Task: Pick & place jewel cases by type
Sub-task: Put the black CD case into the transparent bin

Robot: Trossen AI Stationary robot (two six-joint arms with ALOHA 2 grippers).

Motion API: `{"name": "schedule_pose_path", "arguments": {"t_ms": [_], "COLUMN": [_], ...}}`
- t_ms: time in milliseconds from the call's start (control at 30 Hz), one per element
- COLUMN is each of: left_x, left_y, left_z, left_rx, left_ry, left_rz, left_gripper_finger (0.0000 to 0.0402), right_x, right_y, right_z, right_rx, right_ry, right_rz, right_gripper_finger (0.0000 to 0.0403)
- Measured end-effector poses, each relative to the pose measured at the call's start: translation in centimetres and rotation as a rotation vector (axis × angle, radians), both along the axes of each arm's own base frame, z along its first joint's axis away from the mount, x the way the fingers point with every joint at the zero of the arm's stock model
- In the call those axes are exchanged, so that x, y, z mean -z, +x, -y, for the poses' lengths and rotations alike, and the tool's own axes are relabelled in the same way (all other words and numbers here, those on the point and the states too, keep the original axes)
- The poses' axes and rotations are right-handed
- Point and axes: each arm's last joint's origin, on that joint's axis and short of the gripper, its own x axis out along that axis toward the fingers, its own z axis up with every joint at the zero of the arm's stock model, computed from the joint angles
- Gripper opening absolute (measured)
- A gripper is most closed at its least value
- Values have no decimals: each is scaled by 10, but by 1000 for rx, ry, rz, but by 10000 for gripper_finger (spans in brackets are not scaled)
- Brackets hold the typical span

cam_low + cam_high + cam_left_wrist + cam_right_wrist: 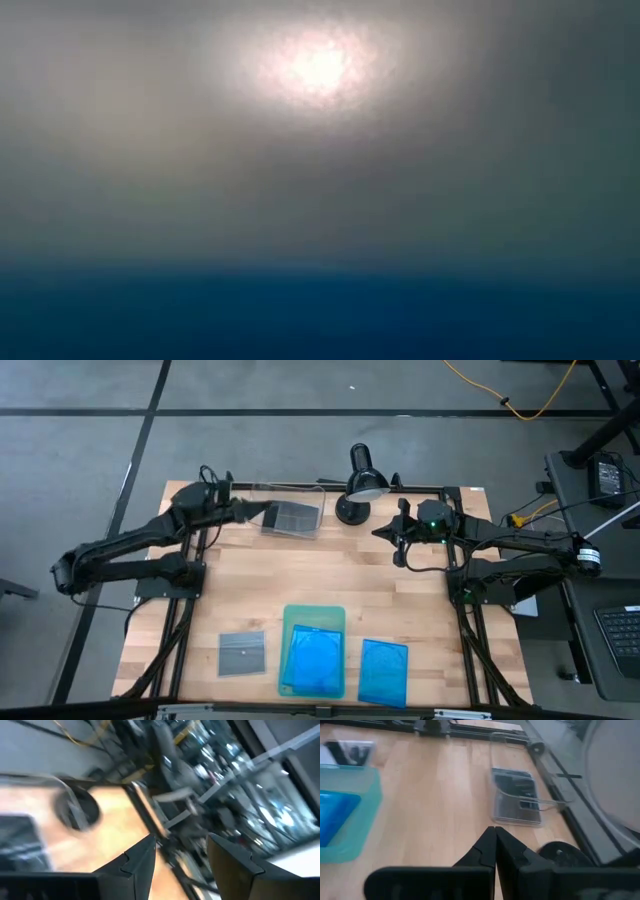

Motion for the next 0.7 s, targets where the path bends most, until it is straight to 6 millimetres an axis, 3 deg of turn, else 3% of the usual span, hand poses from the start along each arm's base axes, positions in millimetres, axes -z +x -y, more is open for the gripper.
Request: {"name": "schedule_pose_path", "arguments": {"t_ms": [267, 700], "left_x": [5, 48], "left_y": [2, -3], "left_z": [54, 152], "left_rx": [247, 438], "left_ry": [-91, -343], "left_rz": [-72, -454], "left_gripper_finger": [143, 84], "right_x": [-1, -1], "right_y": [1, 1], "right_z": [-2, -2], "right_rx": [-54, -53], "right_ry": [24, 25], "right_rz": [15, 17], "right_gripper_finger": [6, 6]}}
